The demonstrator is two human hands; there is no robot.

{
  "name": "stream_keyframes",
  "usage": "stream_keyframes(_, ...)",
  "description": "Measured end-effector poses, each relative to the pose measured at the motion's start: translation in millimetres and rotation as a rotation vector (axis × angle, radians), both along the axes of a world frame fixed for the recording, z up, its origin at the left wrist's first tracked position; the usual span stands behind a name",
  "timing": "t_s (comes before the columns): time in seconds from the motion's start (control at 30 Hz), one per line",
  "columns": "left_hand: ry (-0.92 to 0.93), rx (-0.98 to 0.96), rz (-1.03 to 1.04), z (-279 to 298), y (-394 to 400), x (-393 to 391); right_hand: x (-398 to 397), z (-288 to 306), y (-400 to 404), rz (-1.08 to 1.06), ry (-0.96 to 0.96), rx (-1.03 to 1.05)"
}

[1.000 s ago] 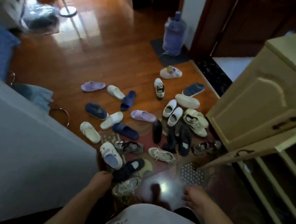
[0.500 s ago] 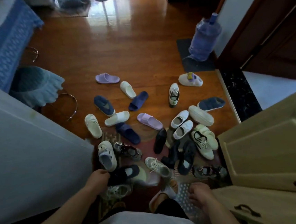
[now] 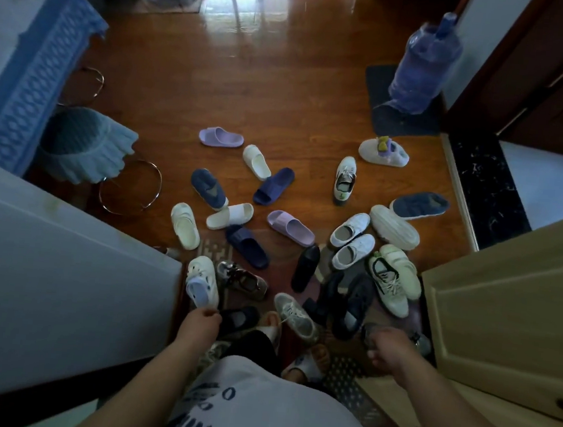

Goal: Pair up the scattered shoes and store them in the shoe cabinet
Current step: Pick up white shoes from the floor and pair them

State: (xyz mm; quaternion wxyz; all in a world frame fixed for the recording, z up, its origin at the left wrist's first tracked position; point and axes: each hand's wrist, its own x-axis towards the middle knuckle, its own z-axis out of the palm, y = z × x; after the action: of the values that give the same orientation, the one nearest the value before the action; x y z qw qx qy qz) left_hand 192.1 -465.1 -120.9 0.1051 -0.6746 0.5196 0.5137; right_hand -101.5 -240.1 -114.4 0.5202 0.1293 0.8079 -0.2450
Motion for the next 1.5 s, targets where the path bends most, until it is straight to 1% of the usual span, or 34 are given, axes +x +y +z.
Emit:
stream_keyframes(0.17,-0.011,-0.014,0.046,5.0,-10.6,-2.4,6.4,8.4,0.6,0.001,-0.044,-0.022)
stream_keyframes(0.4,0.005,0.012,0.031,-5.5,-25.3,-22.3,-9.2,17.8,-13.9,0.017,-0.025,0.021)
stream_keyframes(0.67,-0.023,0.130,0.050,-22.0,-61.8,-43.9,-28.2,7.3,-46.5,0.021,-0.009,0.017)
stream_keyframes(0.73,-0.020,0.160,0.043,-23.0,-78.8,-51.7,-33.5,4.0,-59.5,0.041,0.000,0.031)
stream_keyframes(0.8,-0.016,0.160,0.016,-25.1,-98.1,-60.1,-38.4,8.2,-77.3,0.109,0.034,0.038)
stream_keyframes(0.87,-0.007,0.173,-0.007,-24.9,-121.1,-71.7,-45.5,10.7,-102.4,0.117,0.037,0.052)
stream_keyframes(0.93,-0.011,0.227,-0.001,-21.8,-145.5,-87.4,-54.0,12.6,-130.0,0.120,0.036,0.051)
stream_keyframes(1.0,-0.015,0.290,0.042,-16.6,-173.0,-101.4,-62.8,11.3,-159.8,0.154,0.086,0.003)
stream_keyframes(1.07,0.006,0.289,0.045,-9.5,-198.3,-113.1,-68.2,15.1,-185.5,0.149,0.074,-0.041)
stream_keyframes(1.2,0.030,0.200,-0.092,12.7,-232.3,-133.9,-79.1,21.5,-216.0,0.125,0.044,-0.118)
stream_keyframes(1.27,0.054,0.184,-0.070,13.2,-240.7,-155.3,-87.4,26.9,-218.1,0.117,0.055,-0.137)
stream_keyframes(1.37,0.020,0.266,0.115,11.5,-239.8,-195.2,-101.1,34.3,-207.0,0.116,0.075,-0.155)
stream_keyframes(1.4,0.020,0.265,0.120,13.2,-233.8,-209.1,-107.8,37.1,-199.0,0.105,0.089,-0.161)
stream_keyframes(1.5,0.077,0.197,0.044,18.5,-204.7,-233.6,-124.4,43.0,-169.1,0.070,0.115,-0.167)
